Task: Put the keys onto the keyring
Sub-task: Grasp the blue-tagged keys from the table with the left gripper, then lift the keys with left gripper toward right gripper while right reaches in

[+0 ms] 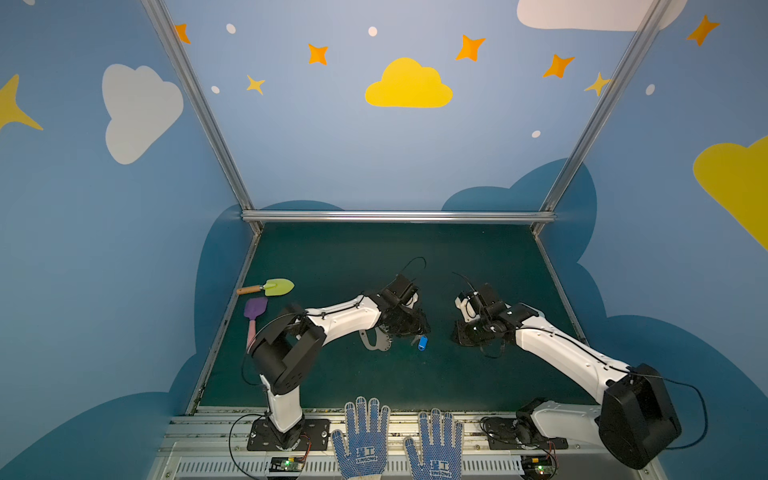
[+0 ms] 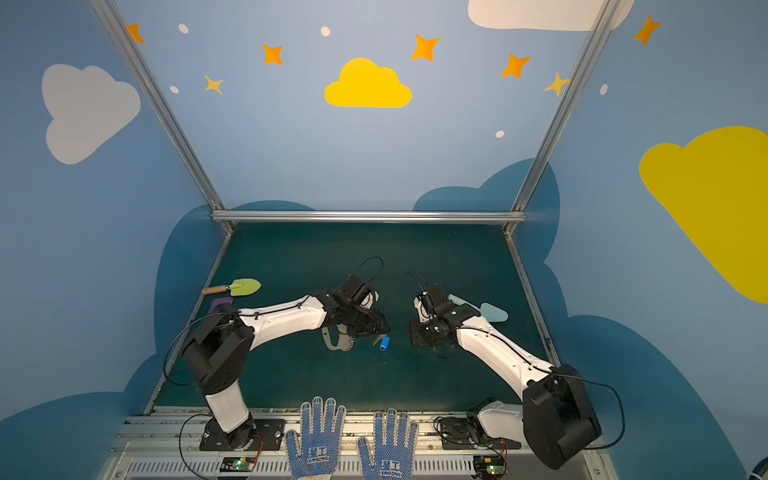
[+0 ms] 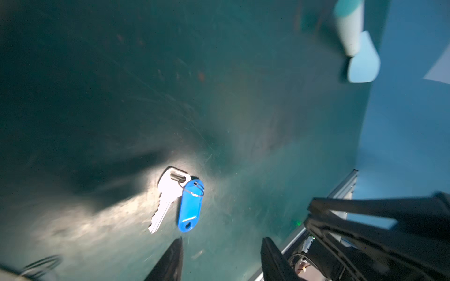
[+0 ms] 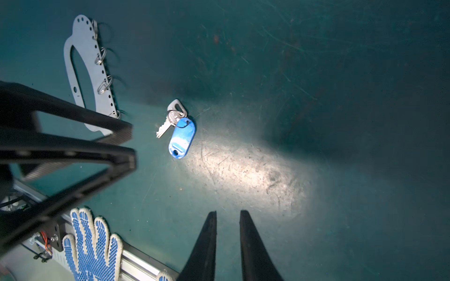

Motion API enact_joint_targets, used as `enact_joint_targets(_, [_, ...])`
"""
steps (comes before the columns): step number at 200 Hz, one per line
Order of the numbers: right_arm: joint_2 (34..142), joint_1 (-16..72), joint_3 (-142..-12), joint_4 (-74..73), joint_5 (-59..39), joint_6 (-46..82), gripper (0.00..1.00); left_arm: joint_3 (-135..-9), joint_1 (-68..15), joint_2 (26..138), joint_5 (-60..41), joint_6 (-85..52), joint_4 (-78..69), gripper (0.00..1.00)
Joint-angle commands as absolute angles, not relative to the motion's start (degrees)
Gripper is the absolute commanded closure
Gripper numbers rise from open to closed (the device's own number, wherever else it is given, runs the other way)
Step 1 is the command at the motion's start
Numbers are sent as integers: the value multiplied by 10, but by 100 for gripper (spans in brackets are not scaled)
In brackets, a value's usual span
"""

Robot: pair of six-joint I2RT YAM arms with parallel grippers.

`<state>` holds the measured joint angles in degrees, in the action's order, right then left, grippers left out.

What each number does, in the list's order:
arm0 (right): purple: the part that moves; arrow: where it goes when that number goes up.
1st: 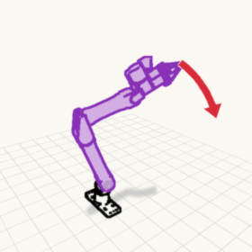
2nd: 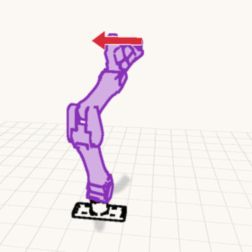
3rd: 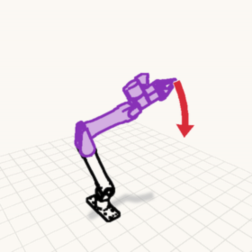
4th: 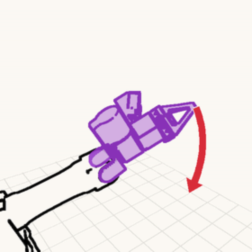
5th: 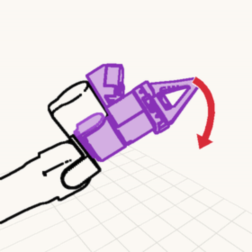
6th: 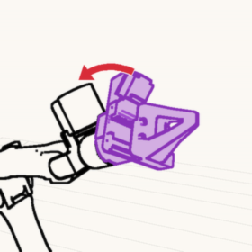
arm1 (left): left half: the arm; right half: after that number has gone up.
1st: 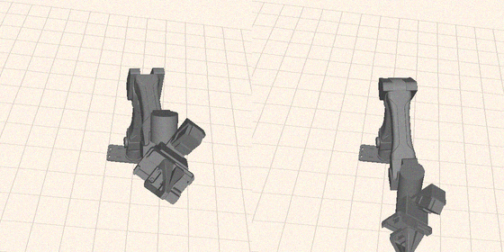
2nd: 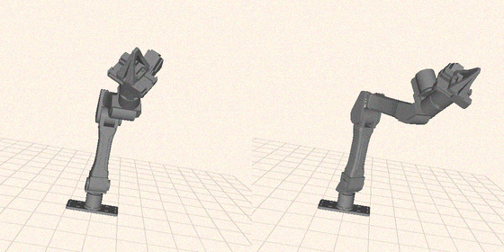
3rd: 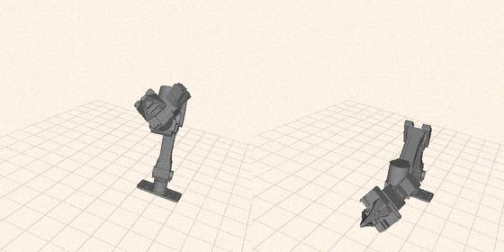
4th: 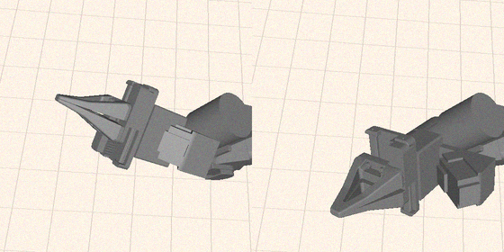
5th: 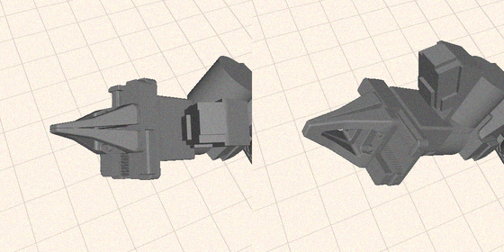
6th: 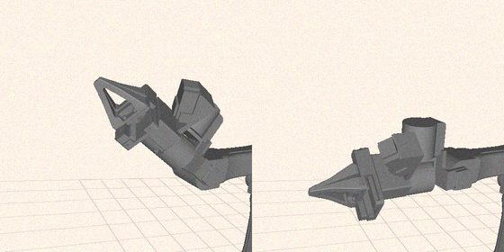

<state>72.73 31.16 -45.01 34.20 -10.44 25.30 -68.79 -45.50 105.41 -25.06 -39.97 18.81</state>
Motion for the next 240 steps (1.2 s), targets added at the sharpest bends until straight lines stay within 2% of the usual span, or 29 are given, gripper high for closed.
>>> enact_joint_targets(1, [716,309,-441,322,-98,263,80,-735,-468,1089,-218,-418,262,48])
enact_joint_targets(79, [687,308,-417,303,-112,273,81,-794,-473,1143,-142,-420,318,68])
enact_joint_targets(109, [686,308,-413,294,-123,279,81,-798,-471,1139,-126,-411,322,81])
enact_joint_targets(130, [690,308,-410,287,-129,281,82,-798,-472,1136,-133,-405,312,76])
enact_joint_targets(153, [689,308,-407,284,-129,281,82,-804,-472,1142,-156,-414,297,64])
enact_joint_targets(184, [685,309,-405,284,-129,282,82,-827,-473,1170,-153,-418,321,64])
enact_joint_targets(202, [678,309,-402,285,-126,283,82,-829,-473,1174,-148,-419,325,73])
enact_joint_targets(213, [675,308,-400,283,-125,283,82,-829,-474,1174,-145,-418,325,85])
enact_joint_targets(228, [673,309,-397,278,-129,283,82,-832,-472,1172,-138,-413,330,95])
enact_joint_targets(240, [675,309,-394,272,-137,284,83,-837,-471,1169,-130,-408,339,96])
